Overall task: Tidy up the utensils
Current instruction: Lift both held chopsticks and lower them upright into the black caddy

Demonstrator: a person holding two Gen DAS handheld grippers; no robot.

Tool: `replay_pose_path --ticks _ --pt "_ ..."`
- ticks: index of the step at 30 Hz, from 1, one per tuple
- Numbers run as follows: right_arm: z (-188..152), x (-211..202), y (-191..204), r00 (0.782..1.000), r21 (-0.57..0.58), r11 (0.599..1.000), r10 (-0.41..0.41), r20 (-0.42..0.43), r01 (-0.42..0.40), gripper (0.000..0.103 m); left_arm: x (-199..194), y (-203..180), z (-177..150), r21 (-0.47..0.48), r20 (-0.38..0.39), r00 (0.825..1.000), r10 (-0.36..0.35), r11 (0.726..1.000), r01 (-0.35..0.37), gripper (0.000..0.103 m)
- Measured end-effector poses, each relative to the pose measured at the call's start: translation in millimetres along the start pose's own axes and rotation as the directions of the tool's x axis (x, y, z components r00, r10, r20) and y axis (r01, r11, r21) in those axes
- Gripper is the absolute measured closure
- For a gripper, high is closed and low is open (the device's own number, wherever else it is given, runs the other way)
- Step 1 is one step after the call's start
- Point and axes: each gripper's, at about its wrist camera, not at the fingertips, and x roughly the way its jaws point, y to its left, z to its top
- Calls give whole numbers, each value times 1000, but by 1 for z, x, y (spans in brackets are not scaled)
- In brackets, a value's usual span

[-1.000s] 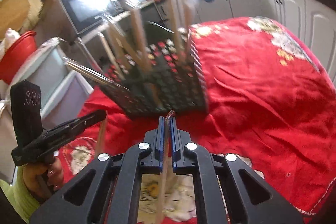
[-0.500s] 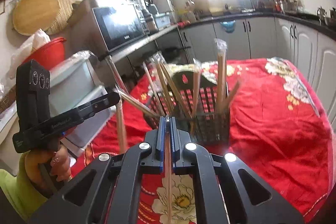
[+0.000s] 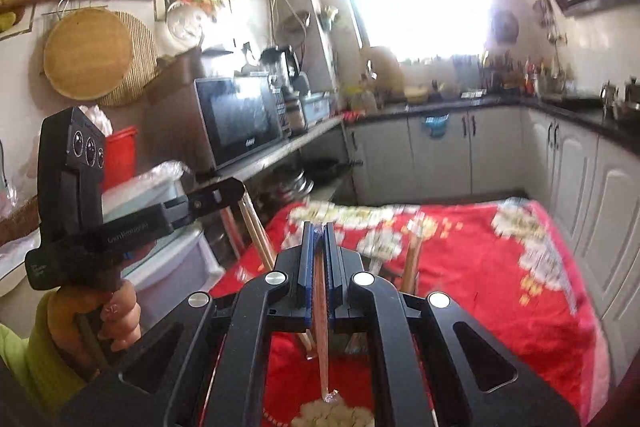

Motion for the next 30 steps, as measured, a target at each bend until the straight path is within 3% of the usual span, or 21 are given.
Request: replay_pose_path --ticks 8,18,30 --pt "32 1 -5 996 -49 998 -41 76 45 98 13 -11 28 30 39 999 -3 1000 2 101" --pt "52 22 -15 990 -92 990 -97 105 107 98 37 -8 34 35 39 999 23 999 -24 101" --pt "41 63 -36 987 -82 989 -113 113 123 98 68 9 17 26 16 998 69 997 -69 101"
